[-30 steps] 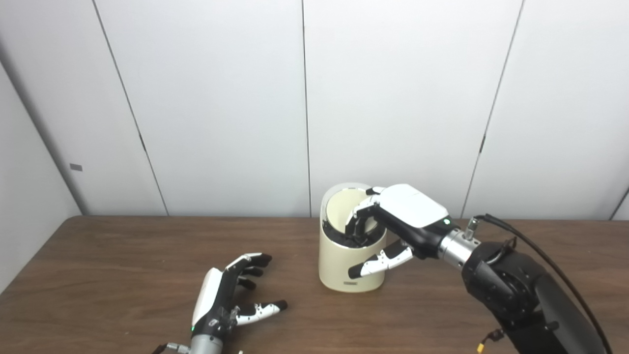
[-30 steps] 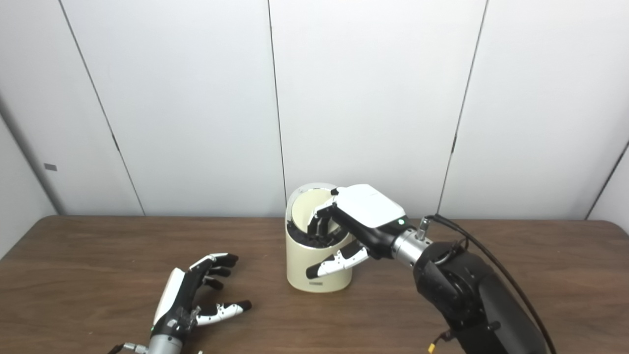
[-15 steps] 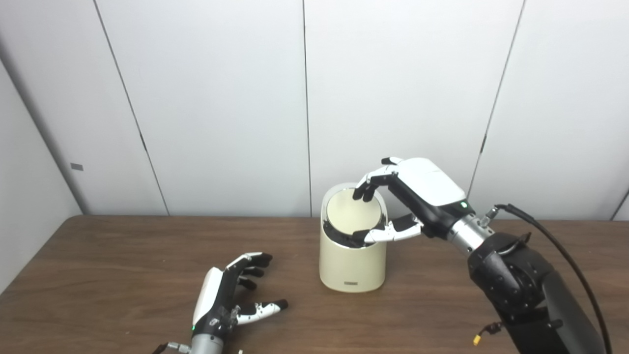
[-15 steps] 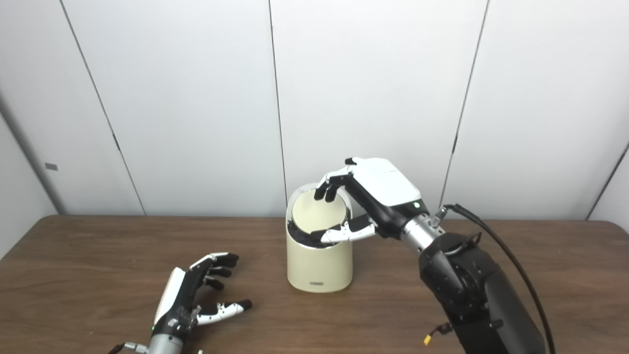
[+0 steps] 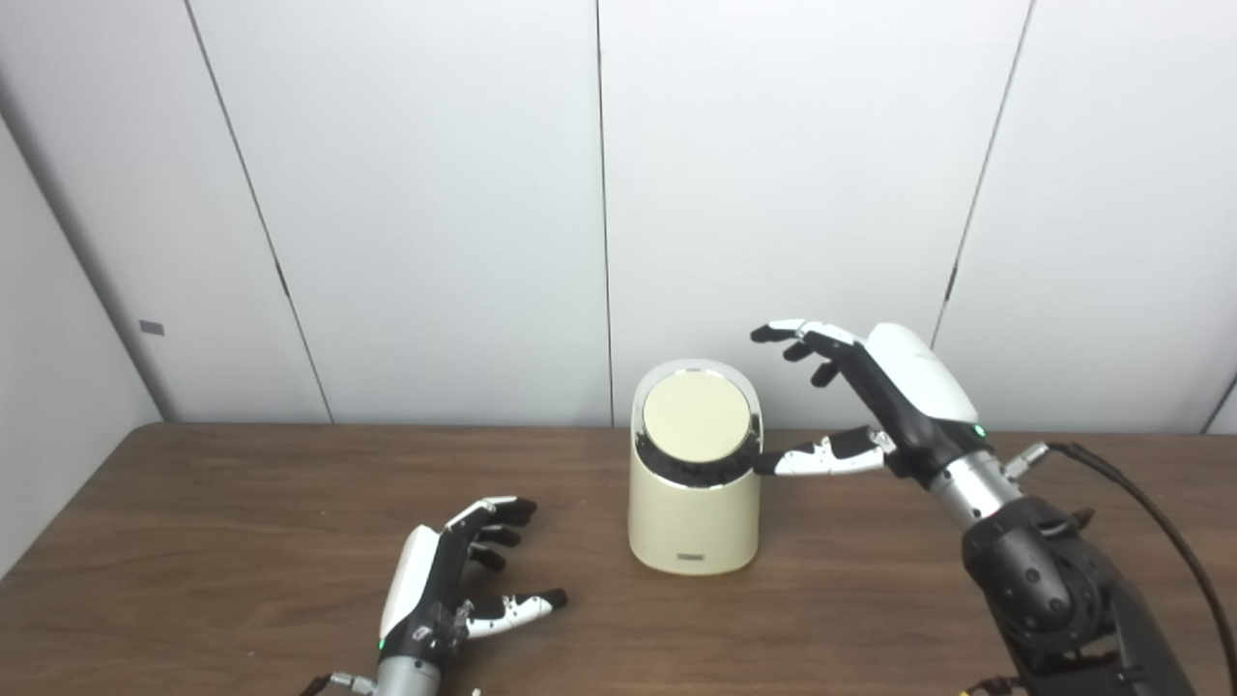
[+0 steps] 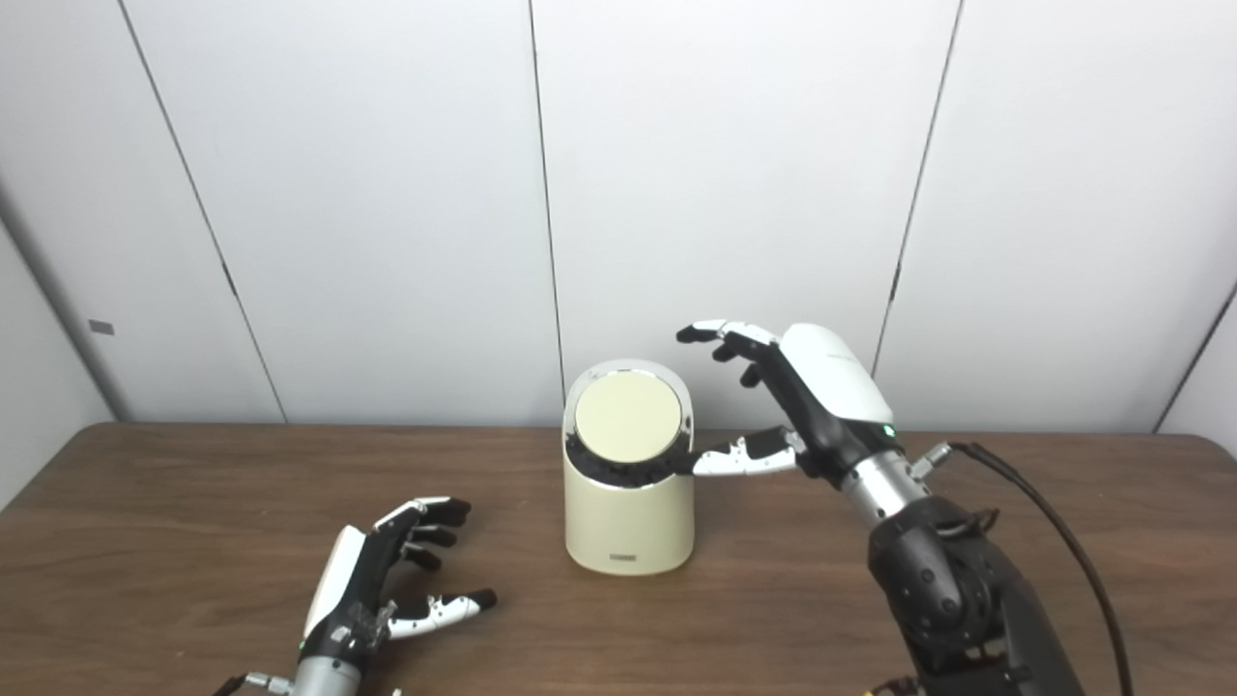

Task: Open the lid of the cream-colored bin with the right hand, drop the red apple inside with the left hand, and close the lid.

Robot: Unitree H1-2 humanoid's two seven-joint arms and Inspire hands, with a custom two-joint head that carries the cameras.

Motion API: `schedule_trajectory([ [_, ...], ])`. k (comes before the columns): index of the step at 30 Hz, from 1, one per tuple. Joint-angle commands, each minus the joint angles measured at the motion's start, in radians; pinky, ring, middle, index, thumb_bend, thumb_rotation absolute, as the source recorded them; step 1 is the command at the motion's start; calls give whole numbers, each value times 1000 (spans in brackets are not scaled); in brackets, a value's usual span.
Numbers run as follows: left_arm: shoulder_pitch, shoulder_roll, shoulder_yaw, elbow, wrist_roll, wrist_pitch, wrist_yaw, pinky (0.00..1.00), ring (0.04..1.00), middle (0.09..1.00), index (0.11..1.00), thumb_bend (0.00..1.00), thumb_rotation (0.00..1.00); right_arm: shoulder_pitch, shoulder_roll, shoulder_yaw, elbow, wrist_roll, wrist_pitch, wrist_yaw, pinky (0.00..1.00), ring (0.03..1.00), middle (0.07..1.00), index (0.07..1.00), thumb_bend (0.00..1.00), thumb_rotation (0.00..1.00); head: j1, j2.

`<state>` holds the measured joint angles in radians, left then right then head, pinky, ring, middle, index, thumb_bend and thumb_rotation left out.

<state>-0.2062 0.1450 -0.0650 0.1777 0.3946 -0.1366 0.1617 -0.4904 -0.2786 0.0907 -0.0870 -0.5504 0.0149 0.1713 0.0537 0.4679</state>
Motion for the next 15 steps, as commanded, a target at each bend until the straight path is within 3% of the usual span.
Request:
schedule_trajectory([
  [1, -17, 8, -4, -22, 4, -20, 1, 556, 670, 720, 725, 755, 0, -11, 4, -28, -50, 48, 5, -23, 632, 766, 836, 823, 726, 215, -2, 0],
  [6, -15, 12, 1, -27, -2, -25, 1, 563, 672, 721, 722, 763, 0, 61, 17, -48, -68, 101, 12, -39, 647, 768, 858, 856, 720, 191, -15, 0],
  [12, -11, 15, 8, -41, -7, -28, 2, 571, 683, 725, 712, 772, 0, 129, 41, -65, -13, 144, -52, -100, 647, 773, 860, 909, 763, 149, -26, 6],
  [15, -5, 16, 12, -66, -18, -12, -10, 574, 689, 729, 719, 763, 0, 162, 47, -66, 16, 182, -90, -110, 663, 794, 879, 922, 776, 190, -34, 6],
])
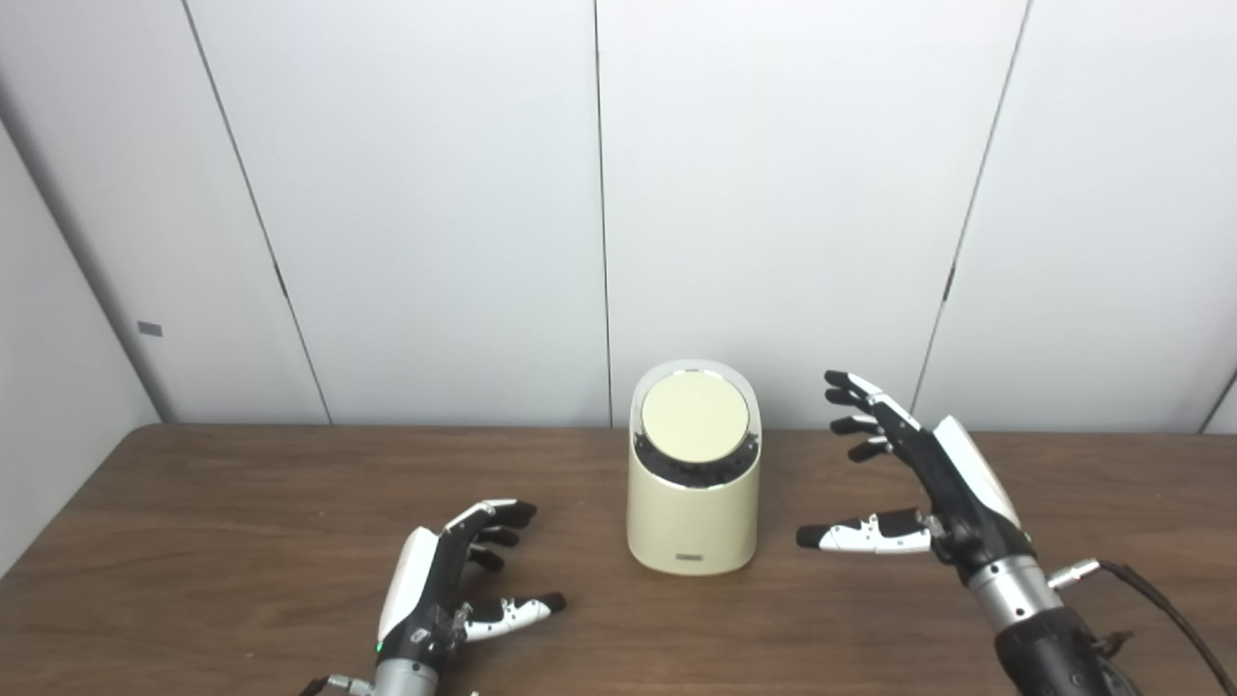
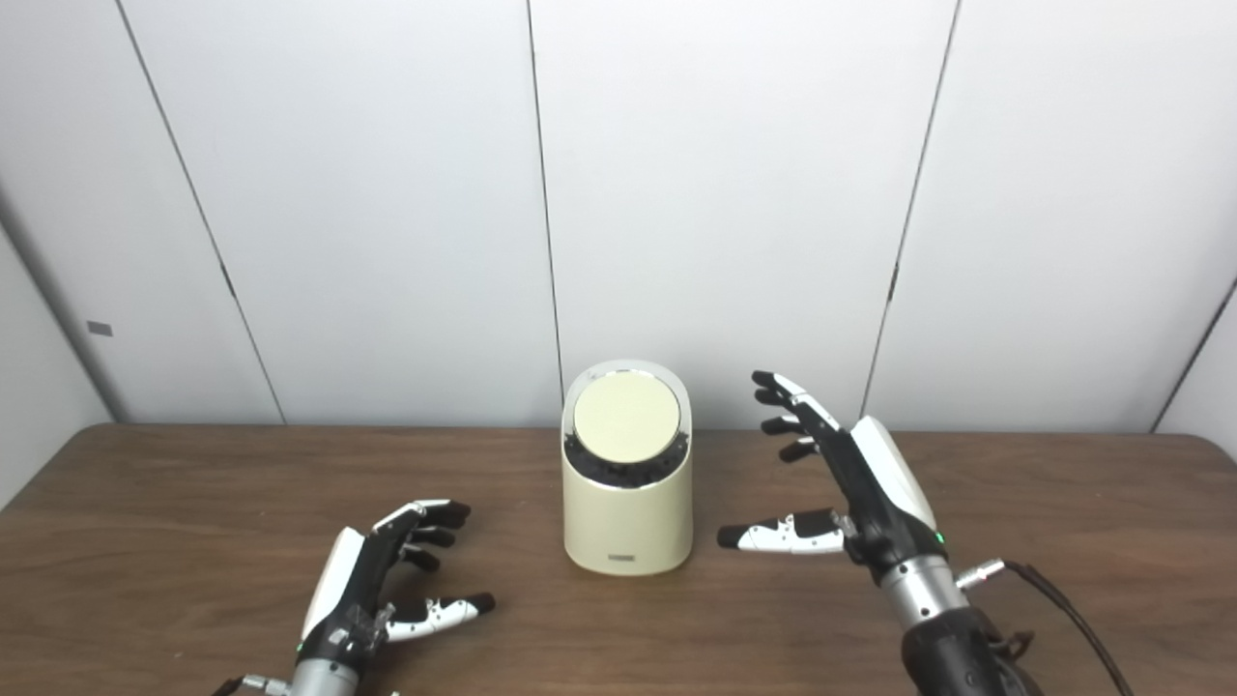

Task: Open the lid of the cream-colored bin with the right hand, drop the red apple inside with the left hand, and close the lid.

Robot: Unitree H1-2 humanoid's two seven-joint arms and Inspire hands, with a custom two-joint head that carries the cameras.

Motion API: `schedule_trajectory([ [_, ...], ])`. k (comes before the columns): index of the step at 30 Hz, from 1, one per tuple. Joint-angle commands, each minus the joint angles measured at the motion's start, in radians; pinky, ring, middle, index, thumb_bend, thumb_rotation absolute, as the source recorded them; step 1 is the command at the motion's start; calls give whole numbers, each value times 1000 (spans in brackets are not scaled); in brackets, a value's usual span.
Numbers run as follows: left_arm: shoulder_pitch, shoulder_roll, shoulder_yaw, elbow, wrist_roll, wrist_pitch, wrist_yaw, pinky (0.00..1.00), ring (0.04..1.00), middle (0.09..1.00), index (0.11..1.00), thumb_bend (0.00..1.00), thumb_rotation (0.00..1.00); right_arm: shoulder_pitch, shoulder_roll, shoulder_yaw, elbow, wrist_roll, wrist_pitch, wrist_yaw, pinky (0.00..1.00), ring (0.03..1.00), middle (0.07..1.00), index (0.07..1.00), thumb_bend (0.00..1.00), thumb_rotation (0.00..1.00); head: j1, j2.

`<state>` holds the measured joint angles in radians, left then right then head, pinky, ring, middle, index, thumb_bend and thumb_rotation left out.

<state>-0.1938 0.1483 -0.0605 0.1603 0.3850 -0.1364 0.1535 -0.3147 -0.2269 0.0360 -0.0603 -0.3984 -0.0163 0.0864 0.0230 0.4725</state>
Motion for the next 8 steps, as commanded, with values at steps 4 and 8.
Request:
schedule_trajectory([
  [4, -16, 7, 30, -88, -55, 6, -21, 570, 686, 725, 723, 761, 0, 25, 7, -16, -17, 82, -82, -30, 686, 810, 895, 923, 794, 254, -12, 3],
  [8, -13, 6, 48, -132, -122, 6, -57, 575, 700, 744, 740, 747, 16, 56, 33, -20, -27, 98, -77, -54, 690, 802, 890, 900, 816, 269, -14, 1],
])
